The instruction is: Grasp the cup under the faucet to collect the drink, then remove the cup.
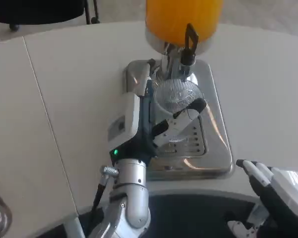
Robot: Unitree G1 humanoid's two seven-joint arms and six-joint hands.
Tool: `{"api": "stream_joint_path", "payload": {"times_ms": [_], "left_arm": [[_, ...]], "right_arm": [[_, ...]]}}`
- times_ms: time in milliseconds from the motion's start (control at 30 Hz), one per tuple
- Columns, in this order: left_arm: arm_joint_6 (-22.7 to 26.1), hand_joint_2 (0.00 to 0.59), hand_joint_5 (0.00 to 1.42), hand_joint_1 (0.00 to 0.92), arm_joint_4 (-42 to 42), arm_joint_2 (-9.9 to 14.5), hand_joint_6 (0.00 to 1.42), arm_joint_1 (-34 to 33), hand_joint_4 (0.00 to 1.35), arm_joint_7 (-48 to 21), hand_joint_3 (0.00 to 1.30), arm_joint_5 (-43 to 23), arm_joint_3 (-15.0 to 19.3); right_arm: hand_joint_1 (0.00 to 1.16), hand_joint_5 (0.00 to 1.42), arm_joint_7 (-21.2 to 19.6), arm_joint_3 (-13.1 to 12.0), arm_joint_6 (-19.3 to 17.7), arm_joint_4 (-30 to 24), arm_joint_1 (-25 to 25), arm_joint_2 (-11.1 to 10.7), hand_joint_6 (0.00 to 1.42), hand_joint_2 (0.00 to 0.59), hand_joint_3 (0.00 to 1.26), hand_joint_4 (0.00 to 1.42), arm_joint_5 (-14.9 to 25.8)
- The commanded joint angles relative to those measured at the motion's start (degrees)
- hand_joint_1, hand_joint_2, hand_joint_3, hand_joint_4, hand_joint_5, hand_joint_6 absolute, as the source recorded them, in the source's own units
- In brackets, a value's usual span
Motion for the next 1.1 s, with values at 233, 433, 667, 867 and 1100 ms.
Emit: {"api": "stream_joint_path", "payload": {"times_ms": [233, 433, 667, 867, 1100], "left_arm": [[-1.04, 0.039, 0.22, 0.043, -7.17, 3.13, 0.32, 3.93, 0.0, -1.66, 0.06, -1.4, 3.22], [0.03, 0.046, 0.23, 0.029, -12.61, 5.87, 0.33, 7.23, 0.02, -5.22, 0.08, -1.33, 5.21], [-3.42, 0.048, 0.25, 0.015, -24.77, 15.22, 0.33, 15.89, 0.07, -14.06, 0.12, 0.53, 5.47], [-7.96, 0.058, 0.24, 0.006, -31.79, 22.94, 0.33, 22.82, 0.07, -18.54, 0.12, -1.15, 9.71], [-18.23, 0.061, 0.21, 0.0, -37.58, 31.8, 0.31, 31.37, 0.06, -23.64, 0.12, -2.32, 14.26]], "right_arm": [[0.42, 0.0, -1.79, -0.27, 0.05, -0.06, 1.4, -0.47, 0.0, 0.444, 0.02, 0.0, 0.44], [0.43, 0.0, -3.37, -0.55, 0.24, 1.1, 0.93, -0.87, 0.0, 0.444, 0.03, 0.0, 1.76], [0.42, 0.0, -5.94, 0.36, 0.48, -0.67, 0.55, 0.26, 0.0, 0.45, 0.03, 0.0, 4.19], [0.42, 0.0, -8.39, 1.01, 1.03, -1.7, 1.4, 1.69, 0.0, 0.452, 0.04, 0.0, 6.14], [0.41, 0.0, -10.76, 0.43, 2.42, -4.49, -0.96, 3.49, 0.0, 0.452, 0.04, 0.0, 10.26]]}}
